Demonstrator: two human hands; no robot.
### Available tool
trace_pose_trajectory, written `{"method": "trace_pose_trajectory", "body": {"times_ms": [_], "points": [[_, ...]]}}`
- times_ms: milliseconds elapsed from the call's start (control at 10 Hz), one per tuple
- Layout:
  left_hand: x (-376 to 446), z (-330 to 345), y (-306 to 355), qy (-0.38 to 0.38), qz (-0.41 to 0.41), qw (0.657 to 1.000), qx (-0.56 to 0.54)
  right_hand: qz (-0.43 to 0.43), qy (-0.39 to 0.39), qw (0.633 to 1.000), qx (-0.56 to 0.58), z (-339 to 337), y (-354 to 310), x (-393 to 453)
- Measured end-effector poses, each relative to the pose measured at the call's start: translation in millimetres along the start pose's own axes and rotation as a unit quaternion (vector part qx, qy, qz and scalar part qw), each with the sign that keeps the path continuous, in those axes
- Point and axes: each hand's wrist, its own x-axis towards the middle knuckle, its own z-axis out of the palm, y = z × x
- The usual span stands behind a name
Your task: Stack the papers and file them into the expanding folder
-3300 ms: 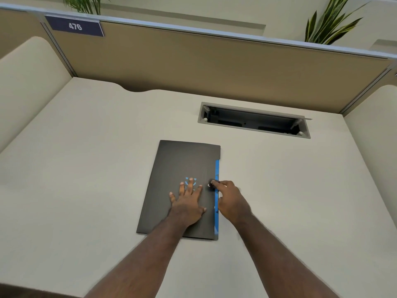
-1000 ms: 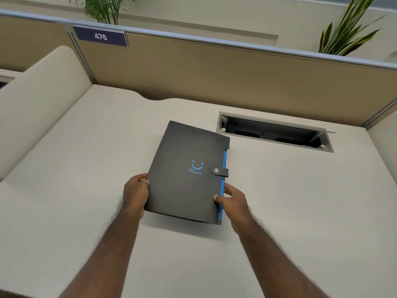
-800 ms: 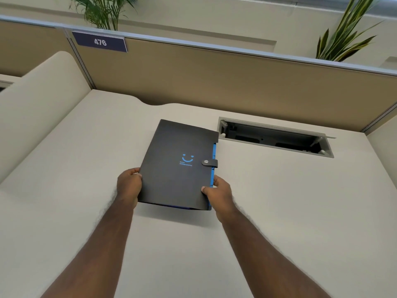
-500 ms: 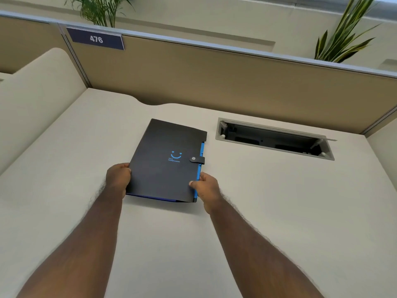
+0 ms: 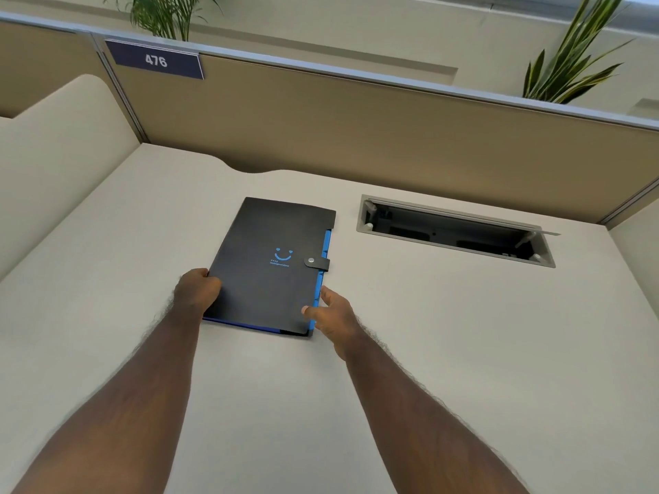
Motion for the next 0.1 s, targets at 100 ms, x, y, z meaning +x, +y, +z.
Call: {"method": "trace_pose_trajectory", "body": {"times_ms": [100], "points": [[-11.1,0.1,6.8,0.033,-0.021,0.997,0.061,-0.004,0.018,1.0,-0.025,-6.1,0.3,-5.4]]}}
